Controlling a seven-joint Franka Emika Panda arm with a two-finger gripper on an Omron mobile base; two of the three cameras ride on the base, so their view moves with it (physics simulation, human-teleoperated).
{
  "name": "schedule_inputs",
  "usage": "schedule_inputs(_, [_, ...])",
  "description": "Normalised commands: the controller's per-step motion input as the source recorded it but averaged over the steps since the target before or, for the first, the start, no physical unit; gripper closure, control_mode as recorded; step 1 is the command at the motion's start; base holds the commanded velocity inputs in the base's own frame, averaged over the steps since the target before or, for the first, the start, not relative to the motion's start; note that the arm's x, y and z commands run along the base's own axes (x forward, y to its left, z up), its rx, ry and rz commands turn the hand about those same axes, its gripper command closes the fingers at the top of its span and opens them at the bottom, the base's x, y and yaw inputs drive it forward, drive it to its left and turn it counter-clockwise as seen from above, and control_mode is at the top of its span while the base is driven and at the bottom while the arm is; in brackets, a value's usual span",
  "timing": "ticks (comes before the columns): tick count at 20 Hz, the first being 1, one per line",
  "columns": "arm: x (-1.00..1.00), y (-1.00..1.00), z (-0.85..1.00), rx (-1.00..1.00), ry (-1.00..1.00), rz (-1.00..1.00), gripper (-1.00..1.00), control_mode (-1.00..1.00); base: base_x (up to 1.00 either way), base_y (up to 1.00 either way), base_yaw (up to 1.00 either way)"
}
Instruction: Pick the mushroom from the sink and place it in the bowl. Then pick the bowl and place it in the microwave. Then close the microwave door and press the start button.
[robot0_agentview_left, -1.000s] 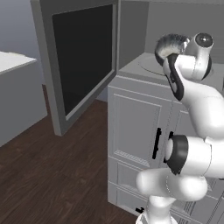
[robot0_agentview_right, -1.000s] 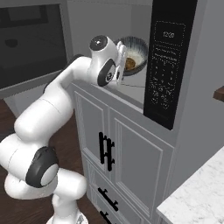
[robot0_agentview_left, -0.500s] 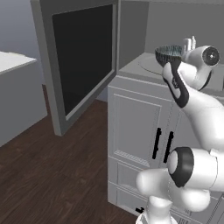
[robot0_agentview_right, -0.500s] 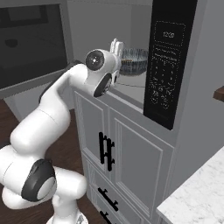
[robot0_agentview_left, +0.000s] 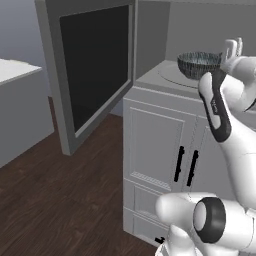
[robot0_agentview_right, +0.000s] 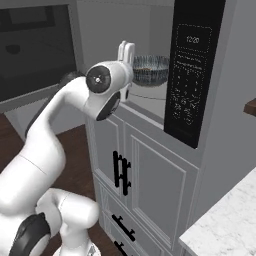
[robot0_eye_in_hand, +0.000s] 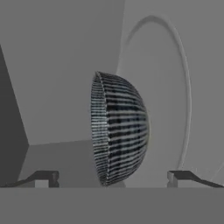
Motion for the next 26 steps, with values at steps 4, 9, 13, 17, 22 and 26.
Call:
schedule_inputs(4, [-1.00,0.11,0.36,0.00,-0.02,0.07,-1.00,-1.00,0.00,0.00,0.00])
schedule_inputs(9, [-1.00,0.45,0.04,0.00,-0.15,0.07,-1.00,-1.00,0.00,0.00,0.00])
schedule_inputs(13, [-1.00,0.57,0.07,0.00,-0.08,0.05,-1.00,-1.00,0.00,0.00,0.00])
schedule_inputs(17, [-1.00,0.68,0.19,0.00,0.00,0.03,-1.00,-1.00,0.00,0.00,0.00])
schedule_inputs(22, [-1.00,0.54,0.19,0.00,-0.07,0.01,-1.00,-1.00,0.00,0.00,0.00])
schedule_inputs(26, [-1.00,0.71,0.00,0.00,-0.24,0.01,-1.00,-1.00,0.00,0.00,0.00])
